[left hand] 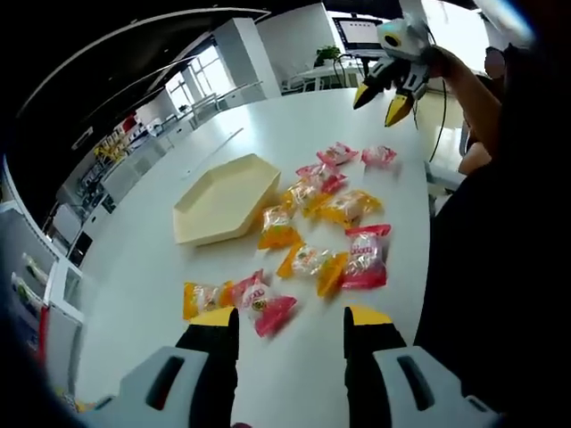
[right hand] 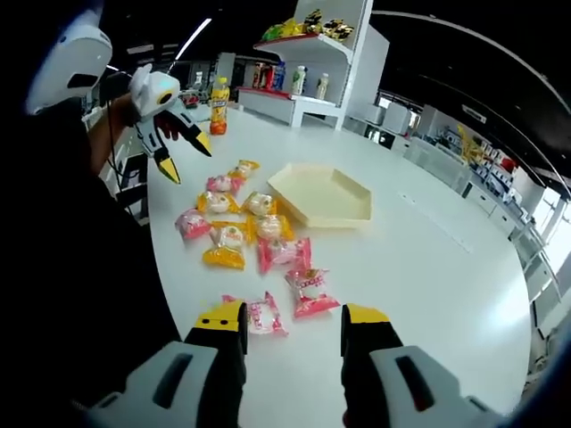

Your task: Pick up the marshmallows scattered on the table and place them into the bowl on the table

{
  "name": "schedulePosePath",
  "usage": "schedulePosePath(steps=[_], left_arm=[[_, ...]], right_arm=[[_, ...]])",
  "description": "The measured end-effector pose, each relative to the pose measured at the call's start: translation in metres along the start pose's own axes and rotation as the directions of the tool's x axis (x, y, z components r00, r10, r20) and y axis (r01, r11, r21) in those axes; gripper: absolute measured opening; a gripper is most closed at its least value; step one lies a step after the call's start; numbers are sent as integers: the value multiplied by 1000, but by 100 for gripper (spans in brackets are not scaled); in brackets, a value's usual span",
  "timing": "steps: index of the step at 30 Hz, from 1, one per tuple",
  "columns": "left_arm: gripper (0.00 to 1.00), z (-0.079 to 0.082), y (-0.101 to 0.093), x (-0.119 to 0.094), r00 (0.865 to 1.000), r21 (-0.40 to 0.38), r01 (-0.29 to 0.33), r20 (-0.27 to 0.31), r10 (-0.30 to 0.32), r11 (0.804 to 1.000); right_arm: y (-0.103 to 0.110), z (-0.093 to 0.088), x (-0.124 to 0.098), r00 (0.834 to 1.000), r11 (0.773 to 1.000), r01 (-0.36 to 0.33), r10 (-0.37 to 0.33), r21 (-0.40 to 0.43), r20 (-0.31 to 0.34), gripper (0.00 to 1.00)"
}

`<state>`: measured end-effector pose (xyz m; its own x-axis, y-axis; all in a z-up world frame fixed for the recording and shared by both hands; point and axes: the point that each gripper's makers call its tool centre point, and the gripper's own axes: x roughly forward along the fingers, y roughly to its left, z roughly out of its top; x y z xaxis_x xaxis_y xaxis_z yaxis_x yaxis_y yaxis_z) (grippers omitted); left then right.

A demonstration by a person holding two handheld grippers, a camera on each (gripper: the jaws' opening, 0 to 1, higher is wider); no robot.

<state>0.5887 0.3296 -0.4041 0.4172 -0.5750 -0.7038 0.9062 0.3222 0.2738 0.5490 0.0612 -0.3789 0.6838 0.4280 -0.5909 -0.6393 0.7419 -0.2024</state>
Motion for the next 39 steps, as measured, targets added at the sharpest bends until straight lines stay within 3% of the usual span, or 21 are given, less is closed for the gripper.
schedulePosePath(steps=[12, 26, 29, 35, 39], left_arm=[[46, -4, 2, 2, 1000, 3, -3, 5, 3, 1000], [47, 17, -14, -5, 995, 55, 54, 82, -58, 997], [47, 15, -11, -4, 996, 47, 44, 78, -47, 998], [47, 12, -15, -3, 996, 70, 54, 60, -59, 996], [47, 13, -17, -2, 996, 72, 60, 61, -64, 996]], right_arm=[[-1, -6, 8, 999, 1000, 4, -3, 23, -41, 38], [-4, -2, 18, 999, 1000, 8, -8, -1, -46, 38], [-2, 0, 21, 999, 1000, -5, 5, -2, -41, 38], [-10, -10, 26, 996, 1000, 16, -18, -18, -89, 38], [-13, -10, 26, 998, 1000, 11, -10, 12, -68, 38]])
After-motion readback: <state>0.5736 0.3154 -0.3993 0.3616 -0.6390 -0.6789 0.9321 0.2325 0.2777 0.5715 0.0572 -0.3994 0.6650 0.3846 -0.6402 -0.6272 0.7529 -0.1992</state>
